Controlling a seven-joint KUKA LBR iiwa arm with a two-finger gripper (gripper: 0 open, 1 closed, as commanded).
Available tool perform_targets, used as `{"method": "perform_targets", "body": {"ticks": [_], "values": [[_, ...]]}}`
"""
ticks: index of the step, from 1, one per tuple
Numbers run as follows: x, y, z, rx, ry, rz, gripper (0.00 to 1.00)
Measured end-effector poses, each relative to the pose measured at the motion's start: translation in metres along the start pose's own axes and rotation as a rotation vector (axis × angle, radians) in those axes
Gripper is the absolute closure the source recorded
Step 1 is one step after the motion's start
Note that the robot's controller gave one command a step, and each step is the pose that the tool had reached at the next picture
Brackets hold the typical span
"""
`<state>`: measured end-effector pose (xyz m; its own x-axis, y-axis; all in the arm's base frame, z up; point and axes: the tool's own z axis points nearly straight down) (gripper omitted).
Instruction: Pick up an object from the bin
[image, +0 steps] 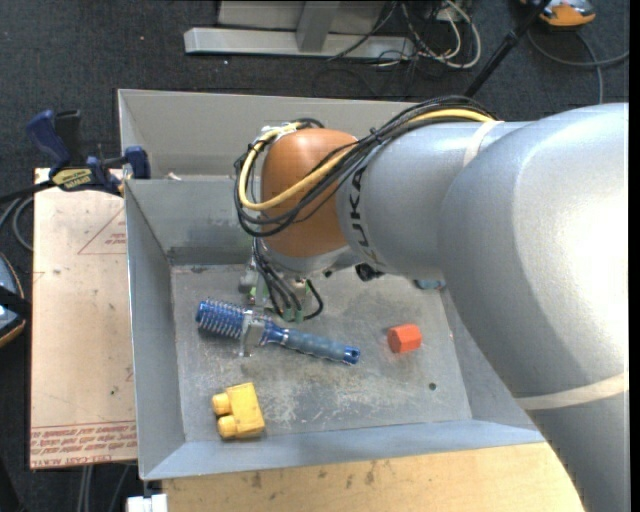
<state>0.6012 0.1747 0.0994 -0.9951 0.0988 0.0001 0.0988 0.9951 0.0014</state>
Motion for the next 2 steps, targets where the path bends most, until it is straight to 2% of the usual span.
{"method": "perform_targets", "body": {"ticks": [1,2], "values": [[0.0011,-0.0008,0.0236,-0.007,-0.01,0.108,0.0],[-0.0006,0.0011,0.021,-0.003,-0.005,0.106,0.0]]}}
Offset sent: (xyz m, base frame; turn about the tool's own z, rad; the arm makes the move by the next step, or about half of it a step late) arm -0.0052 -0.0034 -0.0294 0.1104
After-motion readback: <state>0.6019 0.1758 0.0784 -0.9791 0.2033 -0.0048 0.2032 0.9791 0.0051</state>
